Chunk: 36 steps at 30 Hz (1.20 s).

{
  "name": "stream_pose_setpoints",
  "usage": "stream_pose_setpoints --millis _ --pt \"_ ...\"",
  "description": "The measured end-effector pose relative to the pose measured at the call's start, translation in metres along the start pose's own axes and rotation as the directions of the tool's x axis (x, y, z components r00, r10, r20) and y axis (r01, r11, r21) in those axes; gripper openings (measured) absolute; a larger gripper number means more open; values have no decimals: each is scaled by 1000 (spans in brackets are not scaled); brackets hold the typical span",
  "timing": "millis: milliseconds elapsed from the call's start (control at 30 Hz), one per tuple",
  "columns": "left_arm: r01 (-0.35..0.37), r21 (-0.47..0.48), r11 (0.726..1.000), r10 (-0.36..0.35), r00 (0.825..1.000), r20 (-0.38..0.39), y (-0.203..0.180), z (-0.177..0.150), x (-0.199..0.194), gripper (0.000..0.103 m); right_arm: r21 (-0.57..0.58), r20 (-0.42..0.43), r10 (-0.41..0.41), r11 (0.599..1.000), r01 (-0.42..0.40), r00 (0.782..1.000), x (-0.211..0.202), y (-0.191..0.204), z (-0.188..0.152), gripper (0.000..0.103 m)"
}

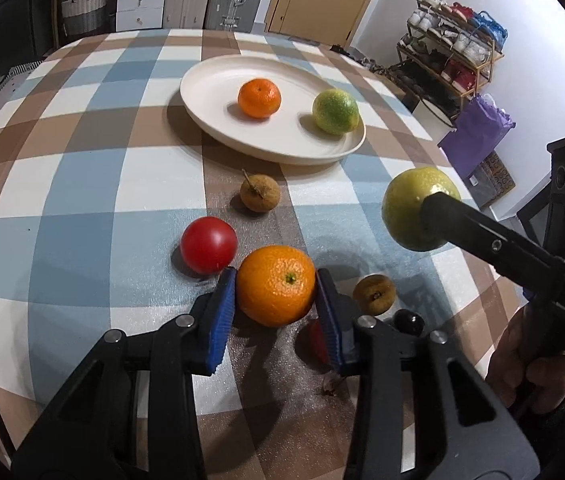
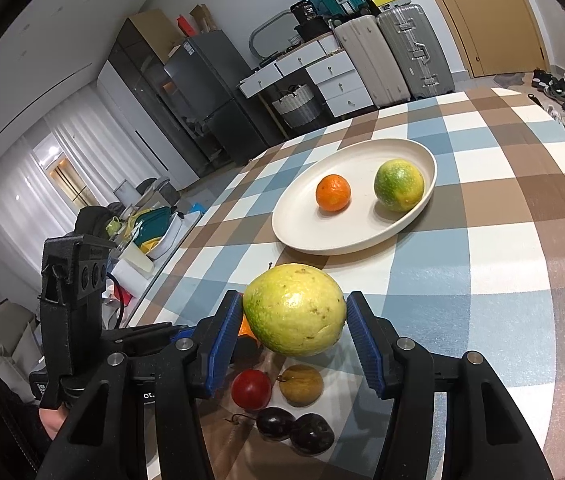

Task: Organize fruits
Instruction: 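Carry both held fruits over the cream plate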

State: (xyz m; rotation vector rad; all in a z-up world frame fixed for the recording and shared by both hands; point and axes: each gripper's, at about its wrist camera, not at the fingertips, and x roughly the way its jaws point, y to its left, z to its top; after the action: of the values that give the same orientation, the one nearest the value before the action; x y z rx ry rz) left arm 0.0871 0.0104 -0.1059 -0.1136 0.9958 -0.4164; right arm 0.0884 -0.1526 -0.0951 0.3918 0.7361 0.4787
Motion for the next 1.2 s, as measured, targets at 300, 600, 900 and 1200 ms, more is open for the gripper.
stream_pose_setpoints --millis 300,600,900,1200 --pt "61 10 998 -61 998 7 -2 7 -16 36 -69 30 -28 997 30 999 -15 18 17 54" --pt "83 48 995 -86 994 61 -5 38 -42 36 -123 28 -67 990 69 997 -14 27 39 54" --pt "70 88 994 -79 992 101 -9 104 -63 36 -118 57 -83 989 89 995 -21 23 86 54" --pt "33 109 994 -43 995 95 0 184 -47 36 -161 74 -93 982 104 993 -2 19 139 54"
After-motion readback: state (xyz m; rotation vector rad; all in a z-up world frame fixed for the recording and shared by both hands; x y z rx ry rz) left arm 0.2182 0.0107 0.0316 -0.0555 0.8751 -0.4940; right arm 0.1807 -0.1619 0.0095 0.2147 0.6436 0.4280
